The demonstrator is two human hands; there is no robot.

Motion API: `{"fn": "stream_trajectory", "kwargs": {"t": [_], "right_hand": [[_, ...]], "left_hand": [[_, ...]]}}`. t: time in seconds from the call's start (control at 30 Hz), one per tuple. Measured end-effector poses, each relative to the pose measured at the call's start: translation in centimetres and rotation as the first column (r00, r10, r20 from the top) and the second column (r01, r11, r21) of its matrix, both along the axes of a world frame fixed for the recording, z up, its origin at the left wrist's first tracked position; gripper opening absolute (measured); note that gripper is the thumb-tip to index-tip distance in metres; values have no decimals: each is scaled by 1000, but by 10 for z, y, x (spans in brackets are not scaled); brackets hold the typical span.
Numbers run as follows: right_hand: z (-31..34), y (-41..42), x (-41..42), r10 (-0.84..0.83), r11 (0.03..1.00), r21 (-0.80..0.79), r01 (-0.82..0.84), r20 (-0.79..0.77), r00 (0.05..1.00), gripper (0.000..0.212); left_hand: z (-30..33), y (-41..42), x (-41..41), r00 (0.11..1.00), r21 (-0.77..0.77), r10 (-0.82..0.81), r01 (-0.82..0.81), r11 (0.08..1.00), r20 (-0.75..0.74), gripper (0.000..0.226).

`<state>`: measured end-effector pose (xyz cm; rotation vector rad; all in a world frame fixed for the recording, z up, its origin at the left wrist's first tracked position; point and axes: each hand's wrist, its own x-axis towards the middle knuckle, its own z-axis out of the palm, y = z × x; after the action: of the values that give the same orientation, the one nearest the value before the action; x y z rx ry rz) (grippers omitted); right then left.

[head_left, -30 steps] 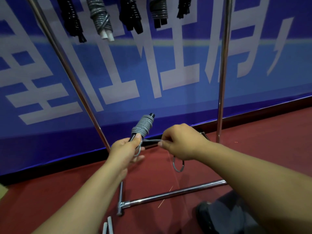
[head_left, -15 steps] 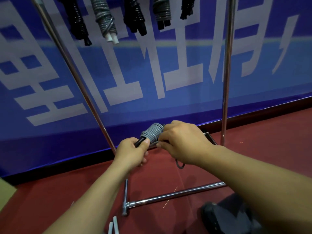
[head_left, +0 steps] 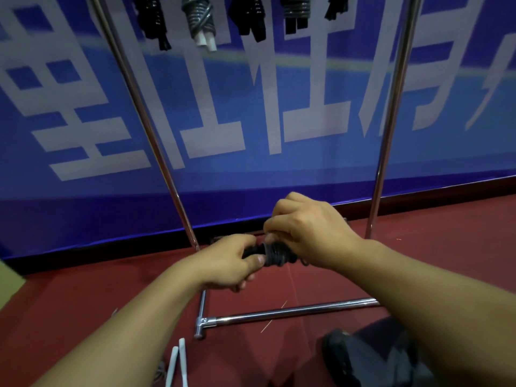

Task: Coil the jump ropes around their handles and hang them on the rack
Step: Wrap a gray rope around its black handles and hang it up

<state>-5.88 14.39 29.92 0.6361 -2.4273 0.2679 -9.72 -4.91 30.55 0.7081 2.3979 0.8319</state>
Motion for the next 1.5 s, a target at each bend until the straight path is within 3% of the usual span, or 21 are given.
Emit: {"fn": "stream_trajectory", "kwargs": {"t": [0.2,0.33,0.47,0.63,0.77,0.87,1.03,1.17,1.4,1.5], "right_hand": [[-4,1,-1,-45,999,-27,47,49,998,33],[2,4,1,-82,987,-121,110,217,973,26],[7,7,0,-114,960,-210,183,304,946,35],[7,9,-5,-87,954,-239,182,359,929,36],[6,14,-8,-27,964,-235,127,386,922,28],[7,18,-10,-112,948,-243,208,357,928,21],[5,24,-12,-100,895,-349,277,449,888,4],[5,24,-10,-61,880,-398,259,447,893,7],[7,29,-12,-37,856,-448,260,447,894,7],[5,31,-14,61,777,-575,256,473,879,10]], "left_hand": [[2,2,2,987,-42,-138,136,990,-78,19],[8,0,1,948,-154,-227,195,969,-222,25],[14,-4,1,923,-218,-249,189,957,-292,31],[11,-1,2,879,-270,-252,148,951,-406,4],[10,-1,2,867,-272,-252,142,952,-430,7],[11,0,6,850,-274,-307,201,940,-428,12],[15,4,16,913,-42,-264,264,964,-313,12],[16,-1,15,964,143,-222,243,959,-144,13],[24,-3,19,976,372,-208,172,912,59,19],[29,-3,20,974,488,-180,92,868,136,16]]}}
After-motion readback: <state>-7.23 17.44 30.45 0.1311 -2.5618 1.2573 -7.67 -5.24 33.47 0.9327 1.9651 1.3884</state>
